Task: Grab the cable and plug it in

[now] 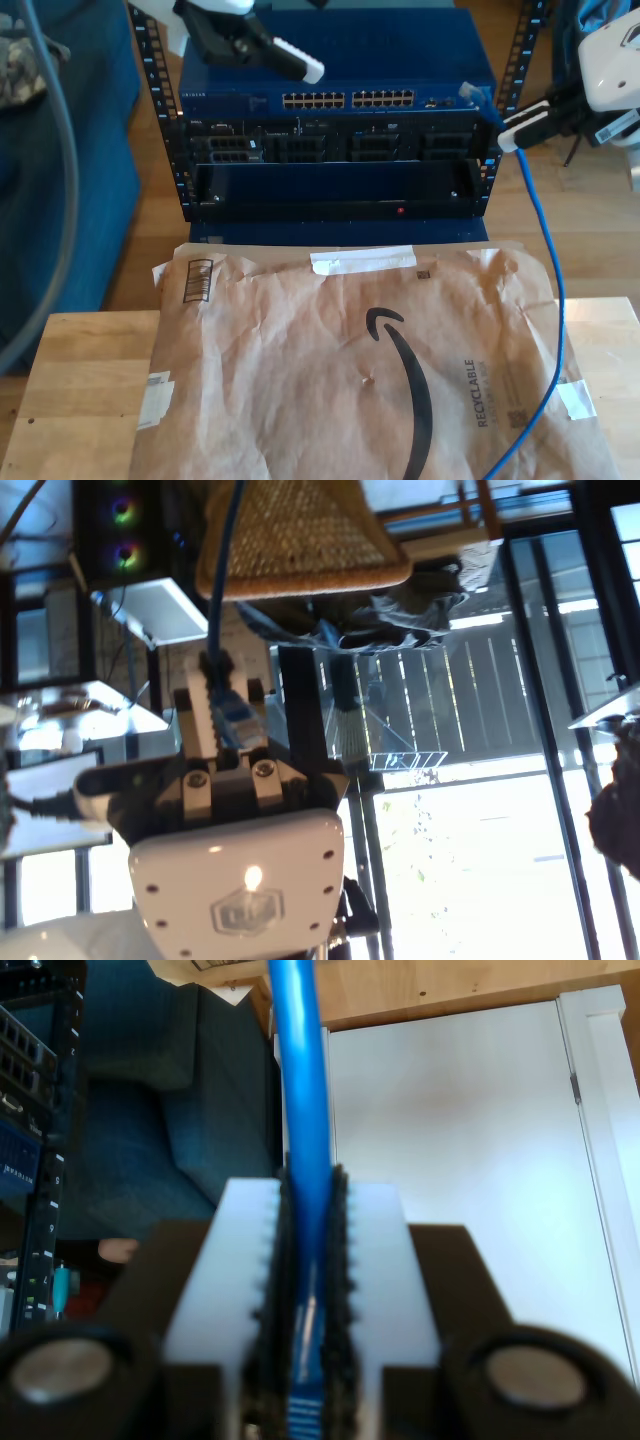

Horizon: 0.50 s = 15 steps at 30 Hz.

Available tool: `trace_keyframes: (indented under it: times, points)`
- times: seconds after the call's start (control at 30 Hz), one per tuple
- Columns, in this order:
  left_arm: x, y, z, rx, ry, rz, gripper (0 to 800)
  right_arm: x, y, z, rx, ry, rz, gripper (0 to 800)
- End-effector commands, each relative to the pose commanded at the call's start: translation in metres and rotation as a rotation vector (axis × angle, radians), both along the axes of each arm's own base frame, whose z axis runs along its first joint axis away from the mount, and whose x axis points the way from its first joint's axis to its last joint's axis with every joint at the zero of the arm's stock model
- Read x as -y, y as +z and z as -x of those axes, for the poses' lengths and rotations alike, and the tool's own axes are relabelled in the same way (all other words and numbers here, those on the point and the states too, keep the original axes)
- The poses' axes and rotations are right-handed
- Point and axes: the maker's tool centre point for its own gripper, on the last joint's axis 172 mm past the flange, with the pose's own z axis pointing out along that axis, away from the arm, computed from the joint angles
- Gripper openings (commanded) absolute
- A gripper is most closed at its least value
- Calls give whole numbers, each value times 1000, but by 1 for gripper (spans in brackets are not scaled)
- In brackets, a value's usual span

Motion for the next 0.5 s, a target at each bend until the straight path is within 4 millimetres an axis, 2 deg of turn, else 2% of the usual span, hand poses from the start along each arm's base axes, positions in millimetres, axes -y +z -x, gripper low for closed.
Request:
trace_keyframes:
  times: [0.17,0.37,0.5]
  points:
    - [12,24,17,-20,-55,94,798,0,3,1,20,9,5,6]
    - [15,26,28,-53,-82,102,797,0,3,4,34,18,11,7]
    - [15,28,29,-75,-70,106,797,-2,13,8,63,17,15,7]
